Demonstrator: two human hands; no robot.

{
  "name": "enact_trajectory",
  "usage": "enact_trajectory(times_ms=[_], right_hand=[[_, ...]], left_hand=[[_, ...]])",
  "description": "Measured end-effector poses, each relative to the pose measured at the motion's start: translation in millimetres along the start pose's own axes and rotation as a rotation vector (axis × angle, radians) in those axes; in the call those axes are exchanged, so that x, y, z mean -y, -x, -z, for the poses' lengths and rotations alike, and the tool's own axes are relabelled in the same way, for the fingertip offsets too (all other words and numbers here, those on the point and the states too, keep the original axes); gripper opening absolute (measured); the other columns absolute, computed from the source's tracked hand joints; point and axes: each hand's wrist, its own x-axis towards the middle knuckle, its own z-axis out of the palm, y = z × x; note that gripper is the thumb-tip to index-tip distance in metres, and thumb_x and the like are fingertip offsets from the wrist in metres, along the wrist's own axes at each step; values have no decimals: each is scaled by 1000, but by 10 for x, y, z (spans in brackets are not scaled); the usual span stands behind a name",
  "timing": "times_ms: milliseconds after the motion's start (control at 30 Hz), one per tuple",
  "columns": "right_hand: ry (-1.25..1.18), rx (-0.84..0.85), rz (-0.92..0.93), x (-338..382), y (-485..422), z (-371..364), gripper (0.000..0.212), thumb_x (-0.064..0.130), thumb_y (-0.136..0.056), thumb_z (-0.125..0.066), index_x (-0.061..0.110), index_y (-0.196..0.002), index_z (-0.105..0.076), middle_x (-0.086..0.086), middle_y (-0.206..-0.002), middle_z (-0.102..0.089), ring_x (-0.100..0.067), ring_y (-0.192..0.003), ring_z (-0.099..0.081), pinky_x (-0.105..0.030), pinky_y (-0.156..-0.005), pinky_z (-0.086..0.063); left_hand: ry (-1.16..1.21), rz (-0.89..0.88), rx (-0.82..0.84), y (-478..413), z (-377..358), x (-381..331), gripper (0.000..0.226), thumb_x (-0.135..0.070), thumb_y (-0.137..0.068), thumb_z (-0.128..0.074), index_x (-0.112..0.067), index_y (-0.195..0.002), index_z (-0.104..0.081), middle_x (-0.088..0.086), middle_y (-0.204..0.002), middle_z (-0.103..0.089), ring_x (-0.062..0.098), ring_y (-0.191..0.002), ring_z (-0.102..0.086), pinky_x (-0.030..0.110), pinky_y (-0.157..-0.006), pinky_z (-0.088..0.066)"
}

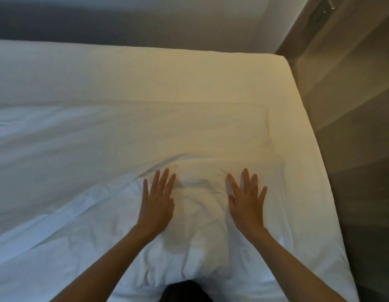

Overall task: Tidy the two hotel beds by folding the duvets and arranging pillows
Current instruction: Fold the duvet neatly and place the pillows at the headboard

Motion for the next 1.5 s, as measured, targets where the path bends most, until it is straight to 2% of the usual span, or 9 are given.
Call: enact_trajectory(times_ms=[167,367,500,700,933,1067,1200,1333,1500], right_hand=[[-56,-118,321,599,147,-318,57,24,-93,-36,25,-150,-30,-10,-158,-24,-31,-144,-17,-60,-109,-13],[-3,-114,496,561,29,-778,53,40,-95,-45,37,-147,-36,-1,-160,-23,-27,-148,-15,-60,-116,-6],[148,-191,319,-433,-112,-791,56,48,-96,-44,39,-149,-30,3,-160,-20,-24,-149,-13,-52,-119,-8],[58,-148,-217,-717,-82,-691,55,45,-95,-30,36,-149,-30,-2,-159,-23,-36,-145,-21,-74,-105,-2],[-77,-143,218,544,382,-722,58,35,-95,-35,30,-152,-25,-3,-160,-21,-25,-148,-15,-65,-112,0],[-38,-53,314,468,638,-887,56,48,-98,-34,38,-152,-23,1,-161,-17,-27,-149,-12,-64,-113,-1],[76,68,130,-504,874,-887,65,65,-91,-33,41,-150,-25,6,-160,-18,-29,-147,-19,-65,-112,-3],[102,325,-239,-1092,1128,-556,65,65,-96,-18,47,-144,21,9,-160,18,-30,-148,11,-71,-109,-1],[85,241,-140,-591,1369,110,59,51,-102,-20,40,-150,12,2,-162,12,-28,-149,9,-62,-115,0]], left_hand=[[20,64,44,359,-405,-217,61,-28,-97,-28,-5,-152,-17,14,-161,-11,29,-148,-11,50,-116,-10],[-150,4,49,413,-652,206,62,-47,-96,-26,-20,-152,-26,11,-161,-14,33,-147,-13,62,-113,-5],[-197,40,71,140,-721,257,58,-47,-96,-25,-32,-152,-22,9,-162,-10,35,-147,-11,68,-109,-5],[-89,199,152,-98,-687,199,54,-45,-102,-17,-39,-153,1,-6,-160,16,25,-149,9,65,-111,6],[137,188,110,331,-572,-64,63,-50,-95,-6,-29,-152,12,-10,-159,15,15,-146,16,52,-113,12],[55,207,142,667,-652,84,65,-55,-95,-11,-28,-154,-7,0,-161,2,23,-148,4,54,-117,1],[-45,234,234,841,-565,322,65,-63,-91,-6,-39,-151,5,-4,-160,12,23,-148,5,53,-116,3],[-94,267,416,925,-293,345,62,-53,-99,-11,-33,-148,20,0,-159,24,24,-148,15,54,-118,1],[-81,174,319,1153,293,157,61,-53,-99,-12,-33,-151,14,-6,-154,27,22,-147,18,50,-117,7]])
